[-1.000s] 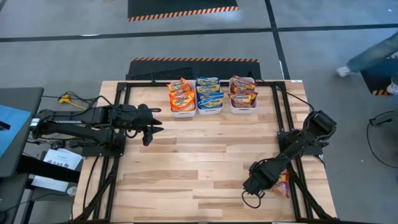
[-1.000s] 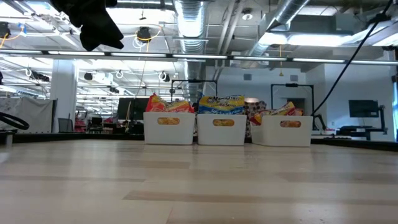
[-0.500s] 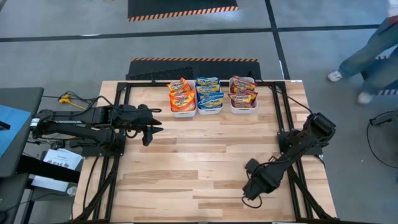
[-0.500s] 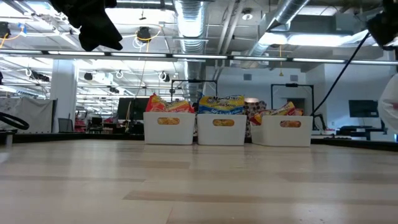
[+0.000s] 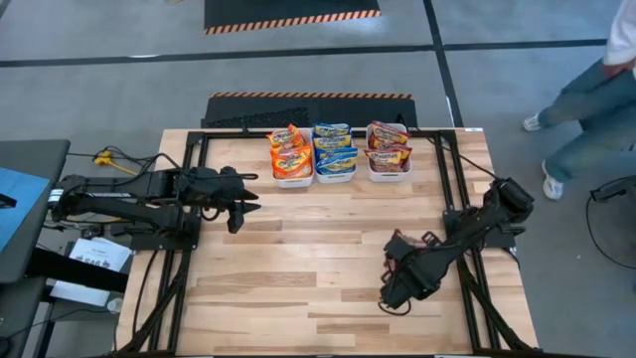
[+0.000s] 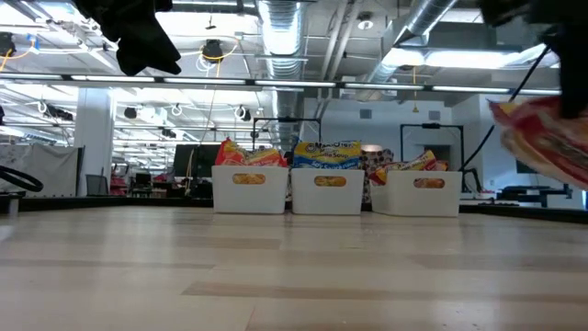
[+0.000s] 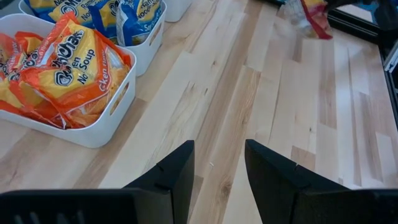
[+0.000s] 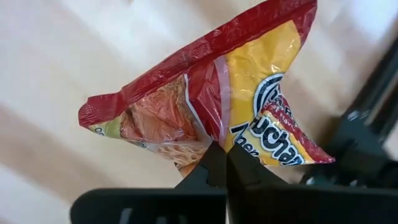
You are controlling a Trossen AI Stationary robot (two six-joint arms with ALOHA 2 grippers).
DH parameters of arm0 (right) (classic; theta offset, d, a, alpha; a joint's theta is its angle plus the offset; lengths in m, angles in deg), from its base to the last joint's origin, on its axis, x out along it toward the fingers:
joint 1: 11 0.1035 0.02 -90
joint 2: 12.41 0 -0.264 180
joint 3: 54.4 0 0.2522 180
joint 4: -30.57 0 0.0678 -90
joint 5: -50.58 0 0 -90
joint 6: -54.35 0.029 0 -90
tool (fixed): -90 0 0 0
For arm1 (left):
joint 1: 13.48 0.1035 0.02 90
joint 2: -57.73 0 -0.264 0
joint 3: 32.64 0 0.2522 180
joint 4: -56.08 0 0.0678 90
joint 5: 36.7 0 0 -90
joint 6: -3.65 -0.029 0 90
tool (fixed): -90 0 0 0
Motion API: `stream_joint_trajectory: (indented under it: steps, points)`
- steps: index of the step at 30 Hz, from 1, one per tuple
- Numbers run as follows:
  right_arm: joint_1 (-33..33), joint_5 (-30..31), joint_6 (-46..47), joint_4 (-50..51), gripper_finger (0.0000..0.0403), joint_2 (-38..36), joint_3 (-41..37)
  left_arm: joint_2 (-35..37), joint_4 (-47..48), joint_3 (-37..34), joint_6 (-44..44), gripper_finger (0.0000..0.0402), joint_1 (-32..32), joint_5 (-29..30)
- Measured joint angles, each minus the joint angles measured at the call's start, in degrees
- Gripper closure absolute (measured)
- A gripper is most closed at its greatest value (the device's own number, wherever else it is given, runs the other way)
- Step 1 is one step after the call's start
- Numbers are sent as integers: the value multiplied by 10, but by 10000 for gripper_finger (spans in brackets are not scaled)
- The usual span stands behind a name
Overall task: Sort Maruchan noodles
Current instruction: Put the red noodle pack into the right white bin
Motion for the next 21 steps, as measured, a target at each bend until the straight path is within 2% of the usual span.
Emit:
stream_joint_trajectory:
  steps: [6, 10, 21]
  points:
    - [-58, 108, -5, 65, 399, -1, 33, 0, 0, 0, -2, 271, 0, 0]
    - [-125, 179, -70, 59, 400, -9, 43, 0, 0, 0, -21, 271, 0, 7]
    - [-320, 315, -240, 49, 402, -10, 56, 0, 1, 0, -39, 271, 0, 15]
